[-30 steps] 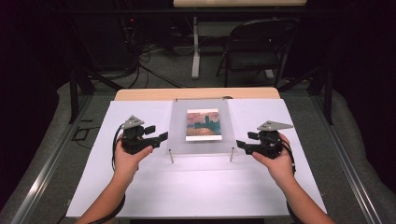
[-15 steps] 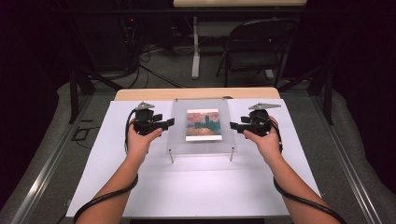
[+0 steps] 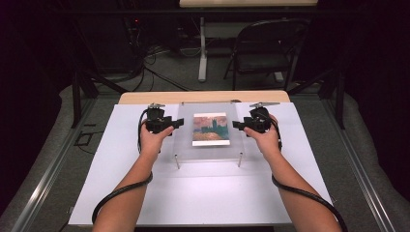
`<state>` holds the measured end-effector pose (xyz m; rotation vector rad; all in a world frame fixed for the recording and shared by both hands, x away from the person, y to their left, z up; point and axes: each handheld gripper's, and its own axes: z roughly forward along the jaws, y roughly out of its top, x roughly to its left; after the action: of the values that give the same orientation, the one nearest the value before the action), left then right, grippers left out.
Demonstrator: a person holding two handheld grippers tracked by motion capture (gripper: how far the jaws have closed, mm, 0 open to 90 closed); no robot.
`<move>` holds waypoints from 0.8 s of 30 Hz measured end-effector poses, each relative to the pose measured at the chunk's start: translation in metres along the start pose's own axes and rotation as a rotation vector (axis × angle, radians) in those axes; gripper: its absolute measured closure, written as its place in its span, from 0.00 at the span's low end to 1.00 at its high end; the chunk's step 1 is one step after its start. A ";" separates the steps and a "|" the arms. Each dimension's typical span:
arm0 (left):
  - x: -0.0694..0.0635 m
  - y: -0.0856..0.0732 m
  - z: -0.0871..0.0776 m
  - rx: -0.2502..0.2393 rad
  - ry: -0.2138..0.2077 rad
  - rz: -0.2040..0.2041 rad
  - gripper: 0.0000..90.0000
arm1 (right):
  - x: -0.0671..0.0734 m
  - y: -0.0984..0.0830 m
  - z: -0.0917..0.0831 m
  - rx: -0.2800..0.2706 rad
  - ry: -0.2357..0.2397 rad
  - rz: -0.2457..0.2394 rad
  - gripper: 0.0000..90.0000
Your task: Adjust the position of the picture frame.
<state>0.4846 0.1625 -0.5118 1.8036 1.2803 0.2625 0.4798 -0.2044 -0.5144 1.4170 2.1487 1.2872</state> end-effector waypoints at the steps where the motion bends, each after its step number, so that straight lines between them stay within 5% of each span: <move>1: 0.001 0.000 0.002 0.006 0.003 -0.006 0.40 | -0.001 0.000 0.002 0.003 0.004 0.009 0.42; 15: 0.006 -0.004 0.027 0.081 0.006 -0.042 0.39 | -0.010 -0.001 0.028 0.053 0.017 0.078 0.42; 24: 0.009 -0.007 0.034 0.098 -0.027 -0.081 0.39 | -0.010 -0.001 0.035 0.084 0.040 0.115 0.40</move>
<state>0.5041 0.1523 -0.5398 1.8266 1.3641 0.1318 0.5060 -0.1946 -0.5380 1.5824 2.1998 1.2887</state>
